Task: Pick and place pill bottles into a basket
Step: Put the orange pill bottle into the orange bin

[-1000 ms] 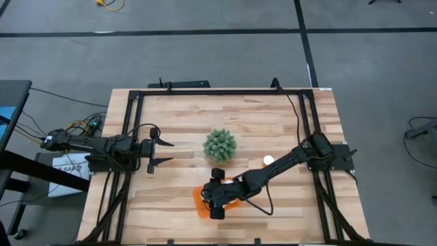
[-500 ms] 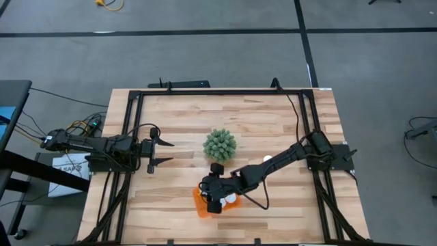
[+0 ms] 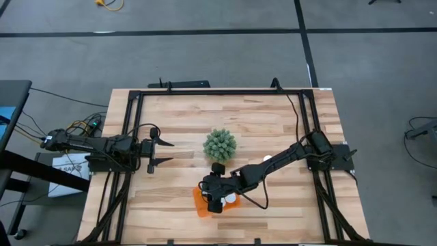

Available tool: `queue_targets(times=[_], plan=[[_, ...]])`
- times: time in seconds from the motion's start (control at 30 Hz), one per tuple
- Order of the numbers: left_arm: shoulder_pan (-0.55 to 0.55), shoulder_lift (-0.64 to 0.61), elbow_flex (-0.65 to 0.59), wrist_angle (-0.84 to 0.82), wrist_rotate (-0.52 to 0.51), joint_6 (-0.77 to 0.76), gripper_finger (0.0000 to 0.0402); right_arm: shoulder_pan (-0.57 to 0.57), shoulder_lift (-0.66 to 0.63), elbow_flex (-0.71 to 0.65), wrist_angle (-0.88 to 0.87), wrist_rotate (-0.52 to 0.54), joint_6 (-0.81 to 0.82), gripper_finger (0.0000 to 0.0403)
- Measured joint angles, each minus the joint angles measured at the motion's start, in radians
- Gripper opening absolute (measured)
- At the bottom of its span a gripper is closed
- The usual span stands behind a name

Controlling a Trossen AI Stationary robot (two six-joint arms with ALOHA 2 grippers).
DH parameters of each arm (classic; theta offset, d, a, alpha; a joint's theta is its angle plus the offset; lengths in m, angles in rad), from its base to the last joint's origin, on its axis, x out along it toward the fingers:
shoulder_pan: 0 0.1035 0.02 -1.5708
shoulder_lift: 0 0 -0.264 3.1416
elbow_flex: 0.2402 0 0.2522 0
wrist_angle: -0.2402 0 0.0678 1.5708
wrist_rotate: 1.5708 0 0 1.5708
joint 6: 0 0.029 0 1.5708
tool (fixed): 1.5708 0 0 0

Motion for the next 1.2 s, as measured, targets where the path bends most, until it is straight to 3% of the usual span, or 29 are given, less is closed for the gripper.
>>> queue_targets(times=[0.27, 0.57, 0.97, 1.2], plan=[[0.0, 0.0, 0.0, 0.0, 0.0, 0.004, 0.0242, 0.0, 0.0, 0.0, -0.003, 0.0, 0.003, 0.0189], [0.0, 0.0, 0.0, 0.0, 0.0, 0.003, 0.0242, -0.007, 0.105, 0.002, 0.02, 0.01, -0.018, 0.0222], [0.0, 0.0, 0.0, 0.0, 0.0, 0.005, 0.0242, -0.005, 0.119, 0.045, 0.021, -0.007, -0.063, 0.0185], [0.0, 0.0, 0.0, 0.0, 0.0, 0.004, 0.0242, 0.0, 0.117, 0.075, -0.033, -0.005, -0.077, 0.0209]])
